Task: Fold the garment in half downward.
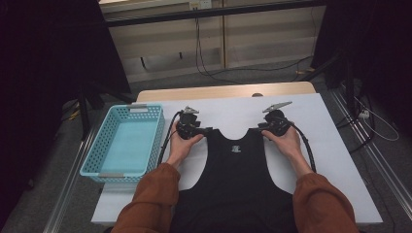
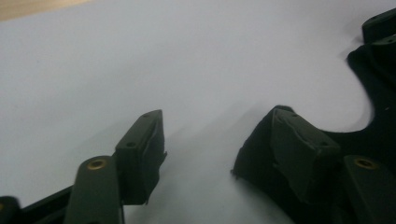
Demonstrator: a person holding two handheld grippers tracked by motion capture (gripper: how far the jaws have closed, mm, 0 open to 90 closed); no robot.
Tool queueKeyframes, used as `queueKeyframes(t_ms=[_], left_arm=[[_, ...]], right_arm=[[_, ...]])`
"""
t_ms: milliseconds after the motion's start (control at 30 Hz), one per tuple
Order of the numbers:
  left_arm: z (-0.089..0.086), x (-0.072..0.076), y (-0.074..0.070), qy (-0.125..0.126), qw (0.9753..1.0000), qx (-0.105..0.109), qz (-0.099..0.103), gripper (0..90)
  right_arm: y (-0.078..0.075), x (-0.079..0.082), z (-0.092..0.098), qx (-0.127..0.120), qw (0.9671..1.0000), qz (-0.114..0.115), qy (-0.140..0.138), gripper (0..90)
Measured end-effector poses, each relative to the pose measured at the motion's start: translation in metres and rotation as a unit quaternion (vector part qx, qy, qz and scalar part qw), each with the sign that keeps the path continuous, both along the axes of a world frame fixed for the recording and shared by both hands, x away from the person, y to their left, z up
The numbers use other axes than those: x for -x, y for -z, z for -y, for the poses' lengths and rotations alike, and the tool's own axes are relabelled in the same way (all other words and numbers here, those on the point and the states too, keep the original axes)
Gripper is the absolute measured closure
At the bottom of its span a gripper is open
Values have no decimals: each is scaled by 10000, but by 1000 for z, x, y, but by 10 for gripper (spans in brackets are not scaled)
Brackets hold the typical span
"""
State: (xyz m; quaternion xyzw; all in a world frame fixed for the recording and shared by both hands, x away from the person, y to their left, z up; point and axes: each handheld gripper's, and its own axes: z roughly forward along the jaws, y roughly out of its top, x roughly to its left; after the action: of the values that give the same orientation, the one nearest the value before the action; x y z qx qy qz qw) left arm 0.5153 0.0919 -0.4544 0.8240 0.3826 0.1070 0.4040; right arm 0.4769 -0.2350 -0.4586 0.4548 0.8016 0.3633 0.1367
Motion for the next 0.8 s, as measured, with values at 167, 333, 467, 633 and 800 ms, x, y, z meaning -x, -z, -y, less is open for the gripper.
queueKeyframes(t_ms=[167, 333, 467, 633, 800], left_arm=[[-1, 0, 1, 64, 9998, 156, -122, 404], [7, 3, 6, 198, 9998, -3, -104, 463], [14, 7, 8, 250, 9995, -122, 114, 464], [20, 11, 9, 379, 9986, -287, 247, 521], [22, 12, 10, 337, 9992, -92, 213, 637]], right_arm=[[0, 1, 0, 47, 10000, 27, -21, 667], [1, 0, 1, 33, 10000, 41, -8, 683], [1, 2, -1, 128, 9998, 132, -19, 684], [2, 2, -1, 87, 9999, 128, -4, 693], [2, 2, 0, 100, 9998, 148, -31, 699]])
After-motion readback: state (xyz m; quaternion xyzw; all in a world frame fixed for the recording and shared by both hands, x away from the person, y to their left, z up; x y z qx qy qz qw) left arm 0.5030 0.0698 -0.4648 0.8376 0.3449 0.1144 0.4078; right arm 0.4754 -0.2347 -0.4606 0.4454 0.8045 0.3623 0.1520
